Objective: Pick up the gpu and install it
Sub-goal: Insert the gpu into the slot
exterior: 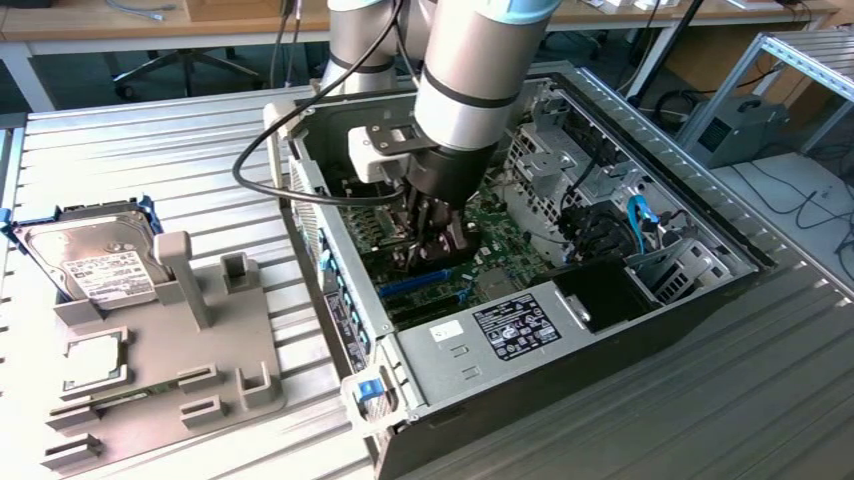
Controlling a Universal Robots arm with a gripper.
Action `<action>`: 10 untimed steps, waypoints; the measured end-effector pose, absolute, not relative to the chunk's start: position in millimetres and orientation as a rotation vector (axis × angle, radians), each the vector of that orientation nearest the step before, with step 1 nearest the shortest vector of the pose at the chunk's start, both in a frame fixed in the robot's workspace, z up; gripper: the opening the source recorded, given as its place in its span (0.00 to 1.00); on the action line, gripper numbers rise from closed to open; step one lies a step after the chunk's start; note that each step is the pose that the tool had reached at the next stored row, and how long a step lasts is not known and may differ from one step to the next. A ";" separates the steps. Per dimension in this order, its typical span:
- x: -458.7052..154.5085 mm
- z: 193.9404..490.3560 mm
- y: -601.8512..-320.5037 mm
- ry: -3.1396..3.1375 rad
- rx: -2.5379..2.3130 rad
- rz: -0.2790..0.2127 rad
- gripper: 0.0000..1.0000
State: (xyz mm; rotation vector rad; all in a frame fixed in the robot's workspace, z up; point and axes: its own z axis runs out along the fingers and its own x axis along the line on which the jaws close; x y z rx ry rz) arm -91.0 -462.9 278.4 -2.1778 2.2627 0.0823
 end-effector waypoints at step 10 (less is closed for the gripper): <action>-90.3 276.5 -457.7 2.268 -2.174 0.081 0.27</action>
